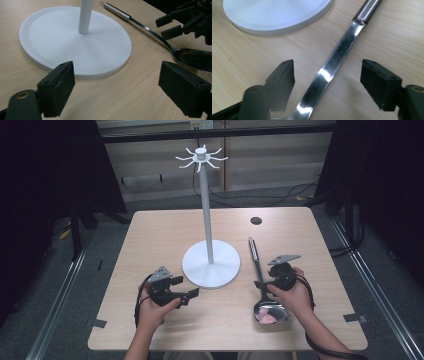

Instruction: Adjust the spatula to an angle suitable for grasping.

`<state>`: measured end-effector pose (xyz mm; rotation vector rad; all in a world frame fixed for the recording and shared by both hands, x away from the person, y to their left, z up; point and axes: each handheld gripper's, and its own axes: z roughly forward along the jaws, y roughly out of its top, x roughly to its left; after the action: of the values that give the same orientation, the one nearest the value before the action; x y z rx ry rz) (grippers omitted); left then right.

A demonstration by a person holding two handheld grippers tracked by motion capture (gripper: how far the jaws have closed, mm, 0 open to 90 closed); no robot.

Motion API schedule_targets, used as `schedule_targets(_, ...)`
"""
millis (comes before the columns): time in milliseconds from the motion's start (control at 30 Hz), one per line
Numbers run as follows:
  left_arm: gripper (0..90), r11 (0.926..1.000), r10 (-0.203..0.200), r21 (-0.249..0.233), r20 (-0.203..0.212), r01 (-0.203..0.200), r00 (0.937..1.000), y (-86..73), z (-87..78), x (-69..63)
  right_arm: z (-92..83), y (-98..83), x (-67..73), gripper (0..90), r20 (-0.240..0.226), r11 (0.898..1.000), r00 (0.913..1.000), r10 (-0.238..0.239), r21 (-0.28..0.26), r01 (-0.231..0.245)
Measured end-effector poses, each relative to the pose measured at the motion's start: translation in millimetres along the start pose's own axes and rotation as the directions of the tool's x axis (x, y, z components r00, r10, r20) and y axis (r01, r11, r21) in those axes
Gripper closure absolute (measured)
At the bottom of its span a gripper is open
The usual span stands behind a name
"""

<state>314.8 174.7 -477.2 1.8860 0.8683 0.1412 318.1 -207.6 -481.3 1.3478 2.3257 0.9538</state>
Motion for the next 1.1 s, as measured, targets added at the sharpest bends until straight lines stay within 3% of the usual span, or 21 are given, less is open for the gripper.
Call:
schedule_targets(267,13.6,1.0,0.005,0.002,0.0,-0.005,1.0,0.5,0.0,-0.4,5.4,-1.5,-0.2,44.1,-0.003,1.0,0.9999,0.014,0.015,-0.014)
schedule_targets(467,13.6,1.0,0.002,0.001,0.0,-0.002,1.0,0.4,0.7,-0.3,7.6,-6.3,-2.5,59.0,-0.015,0.999,0.9996,0.026,0.042,-0.025)
schedule_targets(933,13.6,1.0,0.004,0.001,0.0,-0.004,1.0,0.8,0.0,-0.3,1.9,-10.3,-11.9,64.6,-0.024,0.996,0.9967,0.078,0.033,-0.077)
schedule_targets(1100,13.6,1.0,0.002,-0.003,0.001,-0.002,1.0,1.2,-0.4,-0.4,-3.4,-14.4,-22.3,67.1,-0.002,0.995,0.9956,0.094,0.037,-0.093)
